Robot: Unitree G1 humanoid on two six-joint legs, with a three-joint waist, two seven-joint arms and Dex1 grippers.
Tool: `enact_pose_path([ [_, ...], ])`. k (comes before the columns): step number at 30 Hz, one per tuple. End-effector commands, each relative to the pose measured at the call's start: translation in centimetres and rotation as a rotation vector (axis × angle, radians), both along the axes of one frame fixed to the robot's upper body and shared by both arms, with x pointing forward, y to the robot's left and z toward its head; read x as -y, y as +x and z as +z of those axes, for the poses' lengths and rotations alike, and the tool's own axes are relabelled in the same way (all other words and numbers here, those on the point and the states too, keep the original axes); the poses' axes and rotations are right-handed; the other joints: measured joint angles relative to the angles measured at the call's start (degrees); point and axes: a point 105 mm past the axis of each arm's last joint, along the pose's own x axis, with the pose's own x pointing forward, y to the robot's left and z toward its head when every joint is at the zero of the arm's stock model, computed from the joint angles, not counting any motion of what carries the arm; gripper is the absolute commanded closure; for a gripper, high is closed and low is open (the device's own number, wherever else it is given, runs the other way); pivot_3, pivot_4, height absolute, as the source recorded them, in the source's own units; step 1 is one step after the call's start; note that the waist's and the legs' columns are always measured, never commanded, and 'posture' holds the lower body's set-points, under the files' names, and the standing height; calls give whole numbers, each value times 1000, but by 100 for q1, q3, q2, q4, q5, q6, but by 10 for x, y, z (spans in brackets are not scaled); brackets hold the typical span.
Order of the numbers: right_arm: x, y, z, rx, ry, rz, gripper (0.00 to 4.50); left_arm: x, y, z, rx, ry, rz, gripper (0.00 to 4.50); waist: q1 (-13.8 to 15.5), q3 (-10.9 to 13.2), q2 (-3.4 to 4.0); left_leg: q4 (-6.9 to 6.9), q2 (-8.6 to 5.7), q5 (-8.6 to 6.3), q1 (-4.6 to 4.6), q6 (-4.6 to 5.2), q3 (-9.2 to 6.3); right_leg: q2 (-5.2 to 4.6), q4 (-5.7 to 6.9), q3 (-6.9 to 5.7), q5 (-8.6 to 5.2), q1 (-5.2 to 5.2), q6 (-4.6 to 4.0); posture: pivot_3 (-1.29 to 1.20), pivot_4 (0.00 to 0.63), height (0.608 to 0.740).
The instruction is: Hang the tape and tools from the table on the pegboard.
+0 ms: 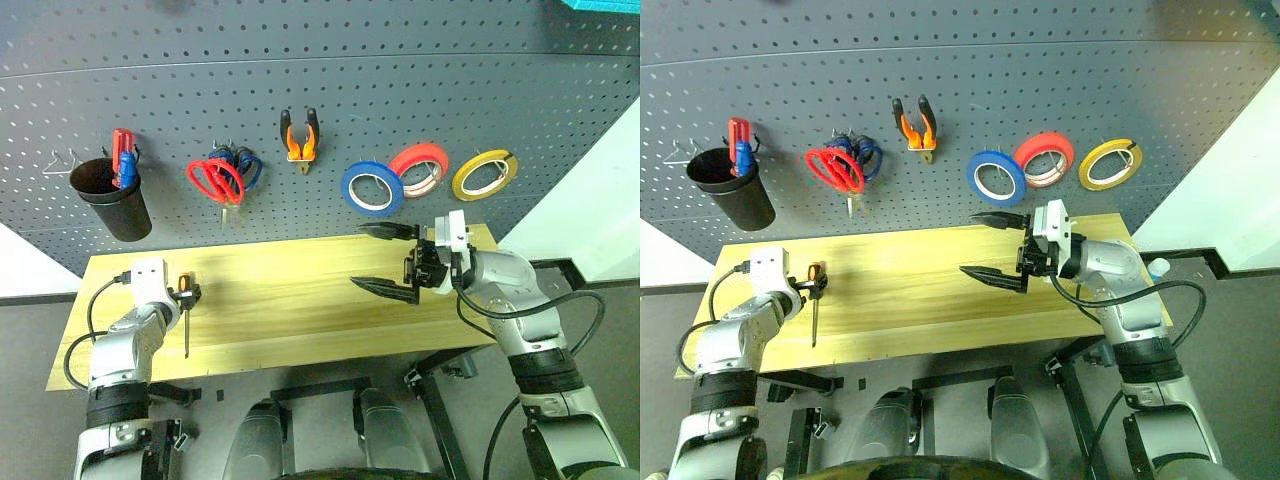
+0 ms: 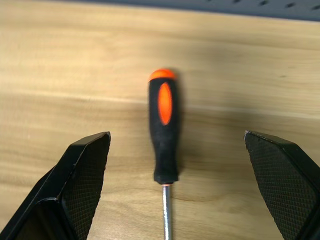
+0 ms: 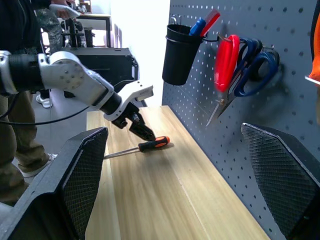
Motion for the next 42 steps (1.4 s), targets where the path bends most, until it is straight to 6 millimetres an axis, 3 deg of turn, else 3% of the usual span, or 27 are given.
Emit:
enact_pose_path([
  [1, 1, -2, 3, 32, 5, -3, 0, -8, 4, -7, -49, -9, 31, 25, -1, 0, 0, 0, 0, 0, 0, 0, 0, 0, 0, 0, 0, 0, 0, -12, 141, 736],
  [10, 8, -5, -2, 17, -7, -31, 0, -14, 15, -24, -135, -23, 37, 25, -16, 0, 0, -1, 0, 0, 2, 0, 0, 1, -1, 0, 0, 1, 2, -39, 151, 736],
  [13, 10, -5, -3, 15, -13, -40, 0, -17, 19, -25, -138, -24, 44, 593, -15, 0, 0, -1, 0, 0, 2, 0, 1, 0, -1, 0, -3, 1, 6, -46, 151, 736],
  [22, 11, -3, -4, 21, -17, -52, 0, -22, 19, -24, -116, -18, 57, 3706, -20, 0, 0, -2, 0, 0, 2, -1, 1, 0, -1, 0, -1, 1, 6, -48, 139, 736],
  [25, 10, -1, -2, 32, -14, -49, 0, -24, 17, -20, -81, -31, 56, 3890, -26, 0, 0, -2, 0, 0, 2, -1, 1, 0, -2, 0, -2, 1, 6, -50, 132, 736],
  [29, 8, -1, 17, 47, 59, -23, 0, -16, 14, 10, 91, 6, -83, 3890, -71, 0, 0, -7, 1, 0, 1, -1, 1, 0, -3, 1, 1, -1, 3, -50, 126, 736],
  [34, 4, -13, 37, 20, 92, 87, 0, -2, -21, 50, 292, 119, -318, 3890, -86, 0, 0, -10, 2, -1, -1, -2, 2, -2, -5, 1, -1, -3, -3, -30, 123, 736],
  [39, -2, -14, 47, 29, 113, 138, 0, 24, -56, 115, 627, 117, -528, 3890, -20, -1, 1, -6, 2, -2, -3, -2, 4, -5, -13, 1, -11, -3, -25, 1, 119, 736],
  [42, -6, -12, 50, 38, 121, 152, 0, 33, -73, 167, 847, 27, -594, 3890, 4, -1, 1, -4, 4, -2, -5, -2, 4, -5, -19, 0, -10, -3, -26, 19, 114, 736],
])
